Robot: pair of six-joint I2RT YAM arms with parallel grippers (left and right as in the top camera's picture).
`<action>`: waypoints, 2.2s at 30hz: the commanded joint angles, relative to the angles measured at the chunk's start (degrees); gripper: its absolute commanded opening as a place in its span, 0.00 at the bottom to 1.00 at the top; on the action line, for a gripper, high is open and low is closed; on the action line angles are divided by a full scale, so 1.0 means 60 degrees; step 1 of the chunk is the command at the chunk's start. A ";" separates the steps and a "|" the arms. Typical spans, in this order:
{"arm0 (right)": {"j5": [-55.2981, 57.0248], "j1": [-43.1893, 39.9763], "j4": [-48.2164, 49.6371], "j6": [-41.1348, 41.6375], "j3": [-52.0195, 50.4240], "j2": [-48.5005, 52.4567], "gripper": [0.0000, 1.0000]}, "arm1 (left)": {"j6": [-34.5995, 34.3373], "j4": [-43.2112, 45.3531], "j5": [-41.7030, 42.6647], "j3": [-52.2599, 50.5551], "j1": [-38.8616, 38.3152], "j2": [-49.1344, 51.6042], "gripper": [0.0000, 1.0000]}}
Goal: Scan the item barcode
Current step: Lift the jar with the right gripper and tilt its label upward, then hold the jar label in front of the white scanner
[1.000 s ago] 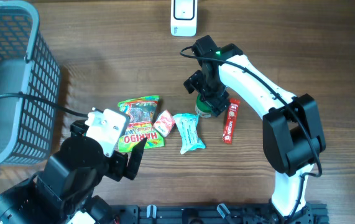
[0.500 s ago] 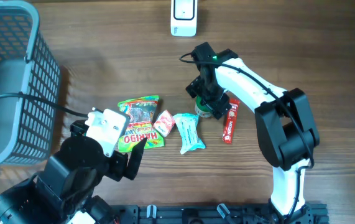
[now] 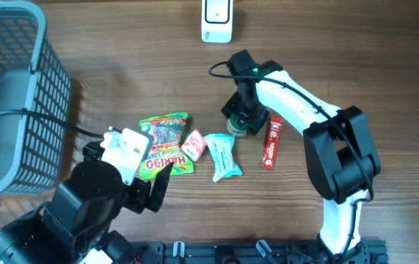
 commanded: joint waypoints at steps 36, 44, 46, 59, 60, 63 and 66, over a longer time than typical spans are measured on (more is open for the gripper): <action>-0.5923 -0.2127 -0.4309 -1.0983 0.1384 0.0219 0.51 | 0.0189 -0.0004 0.0047 -0.0015 0.0033 -0.0022 1.00; -0.4393 -0.2033 -0.3082 -0.8852 0.2619 0.0197 0.48 | 0.0189 -0.0004 0.0047 -0.0015 0.0033 -0.0022 1.00; -0.3184 -0.1854 -0.2175 -0.7887 0.3246 0.0197 0.48 | 0.0189 -0.0004 0.0047 -0.0015 0.0033 -0.0022 1.00; 0.3610 -0.0051 0.4324 -0.6186 0.3570 0.0597 0.56 | 0.0189 -0.0004 0.0047 -0.0015 0.0033 -0.0022 1.00; 0.3774 -0.0036 0.4736 -0.6273 0.3570 0.0743 0.56 | 0.0189 -0.0004 0.0047 -0.0015 0.0033 -0.0022 1.00; 0.4175 -0.0040 0.5963 -0.6706 0.3570 0.1137 0.55 | 0.0189 -0.0004 0.0047 -0.0015 0.0033 -0.0022 1.00; 0.4856 -0.0036 0.6787 -0.7191 0.3570 0.1504 0.47 | 0.0189 -0.0004 0.0047 -0.0015 0.0033 -0.0022 1.00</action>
